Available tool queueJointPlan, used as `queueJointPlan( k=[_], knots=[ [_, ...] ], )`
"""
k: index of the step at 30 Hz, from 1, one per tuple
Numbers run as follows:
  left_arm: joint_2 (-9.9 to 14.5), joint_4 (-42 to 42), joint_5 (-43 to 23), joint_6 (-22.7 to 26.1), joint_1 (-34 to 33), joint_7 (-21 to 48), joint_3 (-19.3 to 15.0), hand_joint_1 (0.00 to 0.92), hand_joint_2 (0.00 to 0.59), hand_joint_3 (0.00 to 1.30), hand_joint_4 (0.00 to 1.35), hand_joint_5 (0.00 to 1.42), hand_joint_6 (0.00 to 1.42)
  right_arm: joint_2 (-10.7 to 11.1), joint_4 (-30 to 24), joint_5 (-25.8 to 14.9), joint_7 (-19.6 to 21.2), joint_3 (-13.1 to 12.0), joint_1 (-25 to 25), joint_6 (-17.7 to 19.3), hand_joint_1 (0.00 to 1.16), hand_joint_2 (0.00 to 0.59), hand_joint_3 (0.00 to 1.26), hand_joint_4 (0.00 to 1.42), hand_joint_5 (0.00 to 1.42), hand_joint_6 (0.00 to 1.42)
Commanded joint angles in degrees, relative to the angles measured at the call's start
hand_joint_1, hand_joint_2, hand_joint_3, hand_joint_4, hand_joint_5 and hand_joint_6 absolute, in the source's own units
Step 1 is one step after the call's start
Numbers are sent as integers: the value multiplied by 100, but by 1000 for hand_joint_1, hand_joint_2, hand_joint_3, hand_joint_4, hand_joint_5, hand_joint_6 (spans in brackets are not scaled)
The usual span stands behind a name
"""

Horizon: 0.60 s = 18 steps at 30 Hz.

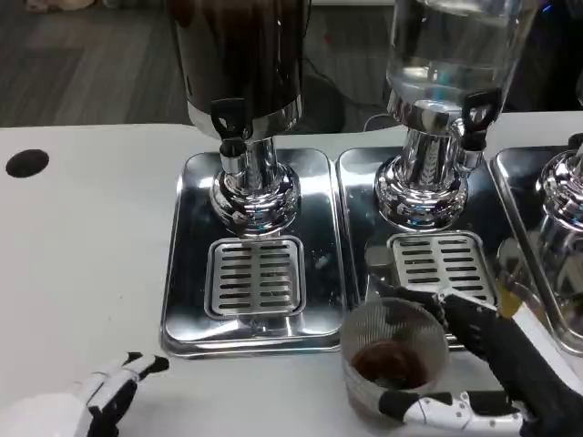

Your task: Grasp the cup under the faucet to collect the drink, then remove the cup.

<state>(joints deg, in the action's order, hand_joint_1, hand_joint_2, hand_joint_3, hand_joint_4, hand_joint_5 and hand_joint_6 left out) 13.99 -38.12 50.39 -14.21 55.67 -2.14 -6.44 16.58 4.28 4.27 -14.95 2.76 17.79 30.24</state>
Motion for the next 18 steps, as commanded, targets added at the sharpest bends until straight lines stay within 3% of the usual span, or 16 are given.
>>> queueJointPlan(
  k=[1,18],
  knots=[
    [-93,-253,-52,-68,138,-173,-205,0,63,240,136,230,373,10,264,-296,-68,-136,4,471,795,88,435,423,451,260],
    [-401,-778,-309,-407,379,-230,-644,0,56,234,133,226,372,-1,1180,-546,-306,-294,-26,1194,787,80,435,423,457,260]
  ],
)
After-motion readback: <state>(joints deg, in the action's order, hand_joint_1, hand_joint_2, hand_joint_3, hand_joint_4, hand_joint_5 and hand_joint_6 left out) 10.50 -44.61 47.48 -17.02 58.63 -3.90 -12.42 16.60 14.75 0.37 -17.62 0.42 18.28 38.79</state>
